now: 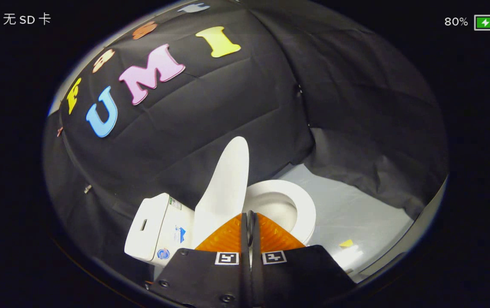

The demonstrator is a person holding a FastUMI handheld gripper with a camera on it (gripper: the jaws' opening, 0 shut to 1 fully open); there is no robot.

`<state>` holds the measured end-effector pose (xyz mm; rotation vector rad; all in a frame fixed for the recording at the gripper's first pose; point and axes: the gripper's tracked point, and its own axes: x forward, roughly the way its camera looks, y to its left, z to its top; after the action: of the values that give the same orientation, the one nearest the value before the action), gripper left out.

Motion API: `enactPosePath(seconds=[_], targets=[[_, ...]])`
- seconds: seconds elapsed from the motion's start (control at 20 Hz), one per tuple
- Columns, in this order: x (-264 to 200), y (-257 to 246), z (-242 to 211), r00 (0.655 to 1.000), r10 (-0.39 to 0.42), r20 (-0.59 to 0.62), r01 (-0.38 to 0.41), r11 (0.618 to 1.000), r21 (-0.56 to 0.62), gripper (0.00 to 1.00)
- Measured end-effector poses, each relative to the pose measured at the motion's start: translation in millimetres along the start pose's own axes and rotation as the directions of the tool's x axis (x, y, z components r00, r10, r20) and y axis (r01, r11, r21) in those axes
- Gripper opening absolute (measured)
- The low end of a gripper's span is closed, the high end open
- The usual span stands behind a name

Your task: Open the toilet lid.

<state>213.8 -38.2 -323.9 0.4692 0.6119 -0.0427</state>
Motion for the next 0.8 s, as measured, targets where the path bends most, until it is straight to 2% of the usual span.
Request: enactPosePath(seconds=[0.2, 0.4, 0.65, 0.8], targets=[[-20.6, 55.7, 15.3, 0.992, -0.068, 0.107, 0.086, 0.982, -0.166, 0.05], [-37.4, 106.5, 14.0, 0.977, -0.093, 0.194, 0.136, 0.965, -0.222, 0.06], [-46.9, 166.3, 5.0, 0.968, -0.073, 0.24, 0.14, 0.952, -0.273, 0.06], [-57.4, 204.9, -3.4, 0.96, -0.047, 0.277, 0.146, 0.926, -0.348, 0.06]])
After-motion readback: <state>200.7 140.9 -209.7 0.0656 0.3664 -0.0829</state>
